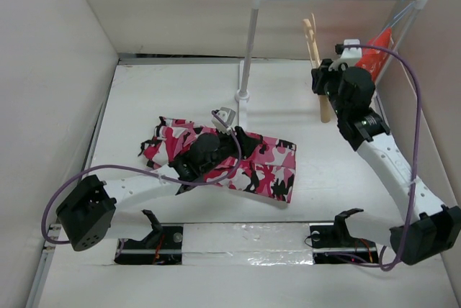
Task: Place the trousers on the hanger
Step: Pick up the hanger from the clothesline.
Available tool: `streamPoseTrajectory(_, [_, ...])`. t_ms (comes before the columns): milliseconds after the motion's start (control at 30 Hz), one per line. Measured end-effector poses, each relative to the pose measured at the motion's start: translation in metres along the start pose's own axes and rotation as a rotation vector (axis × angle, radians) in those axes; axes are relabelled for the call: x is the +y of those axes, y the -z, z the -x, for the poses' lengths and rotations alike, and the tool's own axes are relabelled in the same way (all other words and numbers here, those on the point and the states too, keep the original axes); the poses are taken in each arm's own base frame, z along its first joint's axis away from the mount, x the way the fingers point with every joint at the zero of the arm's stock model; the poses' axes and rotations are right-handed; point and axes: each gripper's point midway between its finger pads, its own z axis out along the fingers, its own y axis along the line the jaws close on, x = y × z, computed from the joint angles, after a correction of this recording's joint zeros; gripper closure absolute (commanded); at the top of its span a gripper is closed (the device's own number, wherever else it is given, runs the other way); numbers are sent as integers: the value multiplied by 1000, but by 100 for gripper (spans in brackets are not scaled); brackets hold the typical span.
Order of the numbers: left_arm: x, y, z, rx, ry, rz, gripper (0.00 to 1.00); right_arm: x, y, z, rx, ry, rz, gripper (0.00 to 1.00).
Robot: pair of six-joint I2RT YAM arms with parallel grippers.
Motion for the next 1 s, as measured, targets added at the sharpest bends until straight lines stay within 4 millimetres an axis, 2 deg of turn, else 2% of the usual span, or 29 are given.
streamPoseTrajectory(33, [-2,0,2,-8,1,-10,62,0,3,-1,-8,-3,3,100])
streamPoseTrajectory(133, [-9,1,7,-18,7,-35,60,4,27,-24,-1,-7,22,100])
streamPoseTrajectory(233, [-20,-3,16,-23,13,-52,59,9,49,-63,39,-18,44,100])
streamPoseTrajectory(367, [-53,-20,46,-65,18,-99,58,9,69,-123,137,-23,57,100])
streamPoseTrajectory(467, [-74,-35,65,-93,24,-128,57,3,81,-154,195,-24,47,100])
streamPoseTrajectory(533, [-81,-45,71,-97,27,-133,55,0,88,-166,210,-33,44,100])
streamPoseTrajectory(633, [-87,-66,70,-78,25,-119,53,0,97,-182,227,-47,50,100])
streamPoseTrajectory(767, [-97,-99,57,-38,10,-93,51,-2,104,-204,264,-51,50,100])
streamPoseTrajectory(833, [-98,-114,49,-19,3,-78,51,-1,105,-208,267,-53,55,100])
streamPoseTrajectory(1000, [-86,-144,21,37,-25,5,51,-2,107,-210,260,-58,58,100])
